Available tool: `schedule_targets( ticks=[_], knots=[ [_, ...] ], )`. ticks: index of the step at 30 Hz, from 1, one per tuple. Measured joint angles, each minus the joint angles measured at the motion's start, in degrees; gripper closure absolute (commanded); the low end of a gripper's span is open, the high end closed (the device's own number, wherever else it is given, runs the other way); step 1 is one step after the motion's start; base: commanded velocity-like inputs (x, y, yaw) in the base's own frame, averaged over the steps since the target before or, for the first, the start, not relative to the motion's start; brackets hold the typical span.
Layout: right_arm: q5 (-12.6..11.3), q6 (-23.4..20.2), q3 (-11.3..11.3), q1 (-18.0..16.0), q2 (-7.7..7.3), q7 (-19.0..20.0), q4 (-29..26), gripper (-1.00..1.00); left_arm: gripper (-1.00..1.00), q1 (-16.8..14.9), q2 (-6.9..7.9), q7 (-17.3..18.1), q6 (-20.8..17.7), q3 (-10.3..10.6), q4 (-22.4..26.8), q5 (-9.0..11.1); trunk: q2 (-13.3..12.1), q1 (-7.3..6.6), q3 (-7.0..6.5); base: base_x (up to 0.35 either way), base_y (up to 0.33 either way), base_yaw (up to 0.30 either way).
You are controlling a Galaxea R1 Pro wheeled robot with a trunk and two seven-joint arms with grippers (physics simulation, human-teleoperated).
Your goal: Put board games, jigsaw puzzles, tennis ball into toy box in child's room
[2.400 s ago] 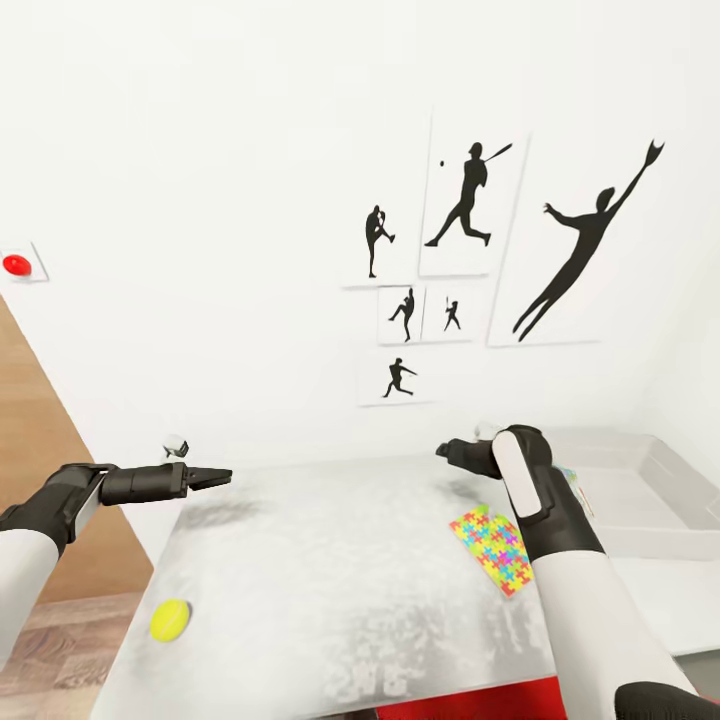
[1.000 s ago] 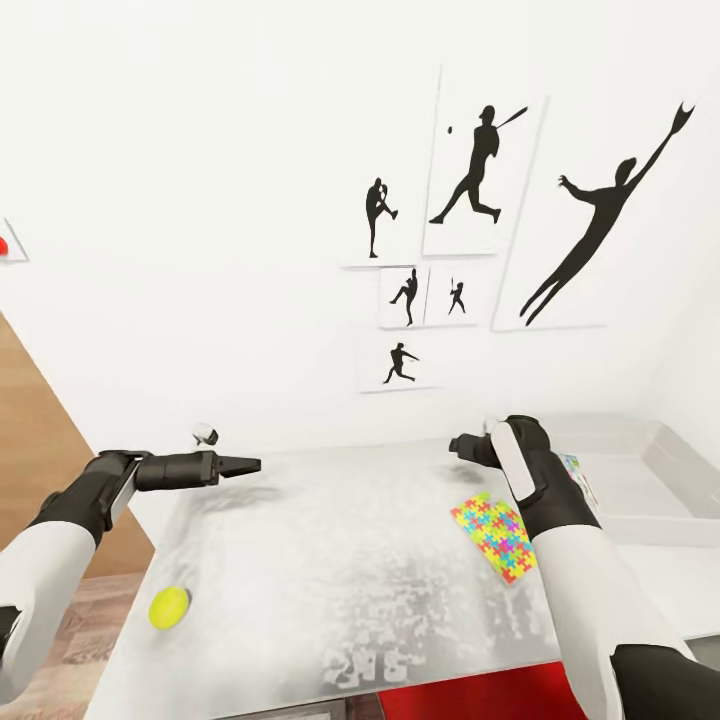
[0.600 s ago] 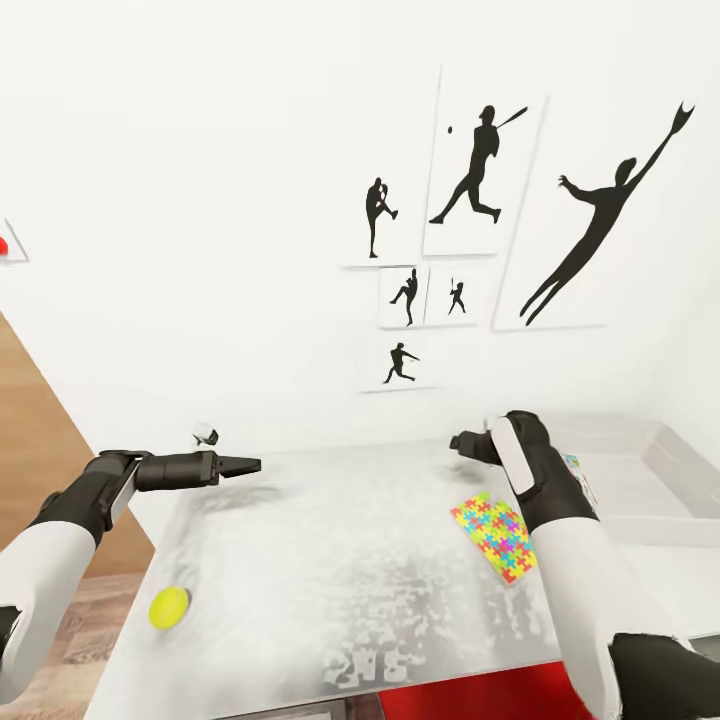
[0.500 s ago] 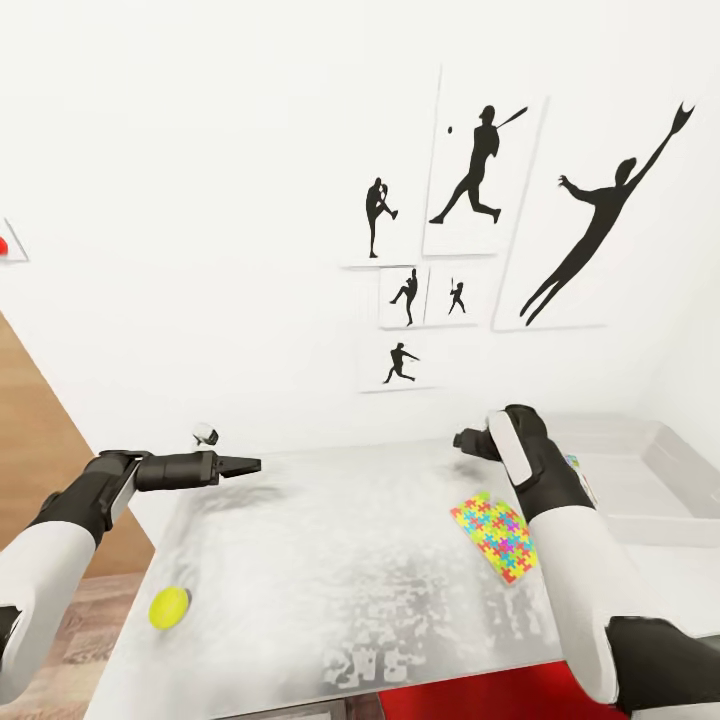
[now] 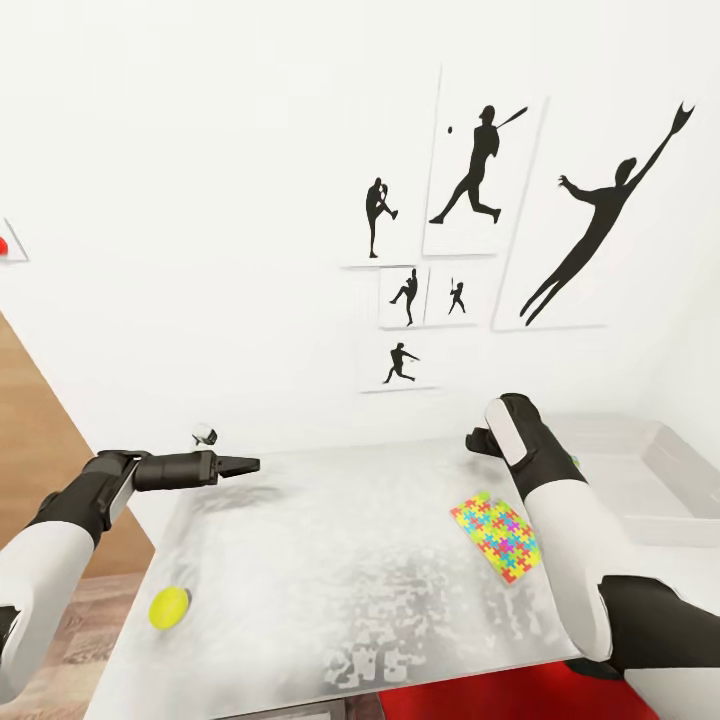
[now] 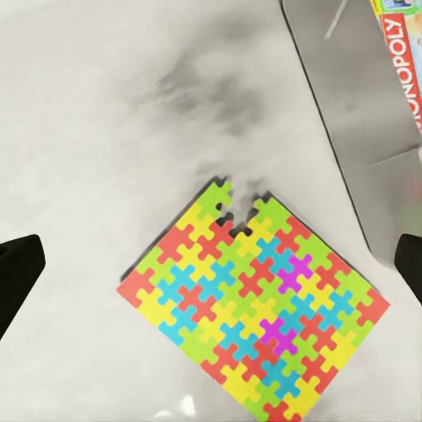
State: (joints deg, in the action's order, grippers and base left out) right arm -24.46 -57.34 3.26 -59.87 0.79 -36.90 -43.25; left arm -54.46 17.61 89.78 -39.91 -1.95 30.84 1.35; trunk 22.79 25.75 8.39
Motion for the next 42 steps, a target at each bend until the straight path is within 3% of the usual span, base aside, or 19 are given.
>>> schedule_targets(
  ticks=[11, 27, 36, 42],
  knots=[
    [0.54, 0.19, -0.13, 0.46, -0.11, 0.08, 0.06, -1.00, -1.00, 0.00, 0.04, 0.00, 0.00, -0.02, 0.00, -0.01, 0.00, 0.00, 0.13, 0.000, 0.000, 0.000],
    [0.47, 0.33, -0.06, 0.94, -0.25, 0.13, 0.15, -1.00, -1.00, -0.01, 0.04, 0.00, 0.00, 0.00, 0.00, -0.03, 0.00, 0.00, 1.52, 0.000, 0.000, 0.000],
    [0.23, 0.74, 0.02, 1.01, -2.07, 0.29, 0.15, -1.00, -1.00, -0.02, 0.04, 0.00, 0.00, -0.01, 0.00, -0.02, 0.00, 0.00, 2.35, 0.000, 0.000, 0.000],
    [0.10, 0.84, -0.08, 0.96, -2.26, 0.54, 0.15, -1.00, -1.00, 0.00, 0.04, 0.00, 0.00, -0.01, 0.00, -0.02, 0.00, 0.00, 2.90, 0.000, 0.000, 0.000]
  ],
)
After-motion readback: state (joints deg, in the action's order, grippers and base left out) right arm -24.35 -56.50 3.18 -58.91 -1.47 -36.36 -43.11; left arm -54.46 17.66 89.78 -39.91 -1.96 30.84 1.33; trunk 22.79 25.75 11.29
